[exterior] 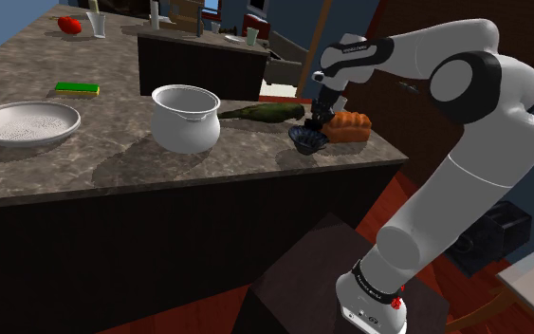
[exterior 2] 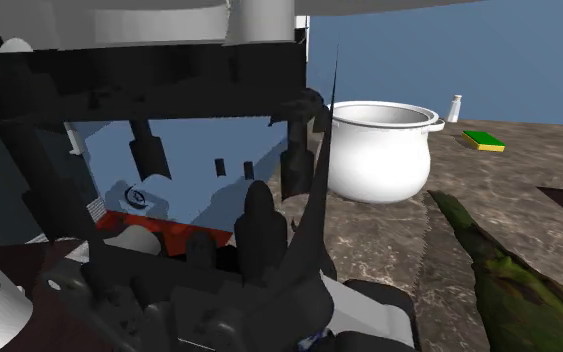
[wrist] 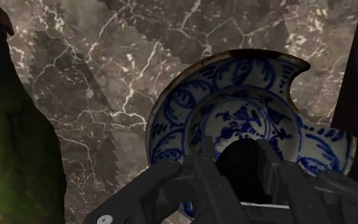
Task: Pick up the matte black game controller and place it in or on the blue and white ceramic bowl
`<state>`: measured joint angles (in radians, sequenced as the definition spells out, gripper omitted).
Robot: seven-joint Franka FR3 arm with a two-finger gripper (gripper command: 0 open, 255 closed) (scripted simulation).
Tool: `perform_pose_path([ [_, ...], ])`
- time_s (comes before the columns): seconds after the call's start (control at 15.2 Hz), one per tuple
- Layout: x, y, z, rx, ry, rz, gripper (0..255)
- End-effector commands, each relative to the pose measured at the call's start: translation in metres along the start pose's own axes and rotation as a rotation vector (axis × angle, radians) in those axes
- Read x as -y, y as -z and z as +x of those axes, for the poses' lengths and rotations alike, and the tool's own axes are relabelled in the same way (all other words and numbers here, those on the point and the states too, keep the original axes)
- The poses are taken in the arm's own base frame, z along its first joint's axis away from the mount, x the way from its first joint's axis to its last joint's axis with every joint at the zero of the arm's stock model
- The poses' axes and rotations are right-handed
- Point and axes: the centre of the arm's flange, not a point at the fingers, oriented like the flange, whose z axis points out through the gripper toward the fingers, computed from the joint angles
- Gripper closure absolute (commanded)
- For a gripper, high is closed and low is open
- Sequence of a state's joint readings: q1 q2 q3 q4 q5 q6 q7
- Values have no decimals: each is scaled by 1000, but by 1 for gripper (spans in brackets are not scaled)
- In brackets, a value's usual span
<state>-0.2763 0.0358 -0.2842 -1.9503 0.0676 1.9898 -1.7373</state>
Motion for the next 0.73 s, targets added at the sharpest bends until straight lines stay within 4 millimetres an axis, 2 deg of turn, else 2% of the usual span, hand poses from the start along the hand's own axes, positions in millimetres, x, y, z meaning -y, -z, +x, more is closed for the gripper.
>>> perform_pose_path([
  [0.0,0,-11,-1,0,0,-1,255],
  [0.13,0,-22,-1,0,0,-1,255],
  [0.66,0,-22,-1,0,0,-1,255],
])
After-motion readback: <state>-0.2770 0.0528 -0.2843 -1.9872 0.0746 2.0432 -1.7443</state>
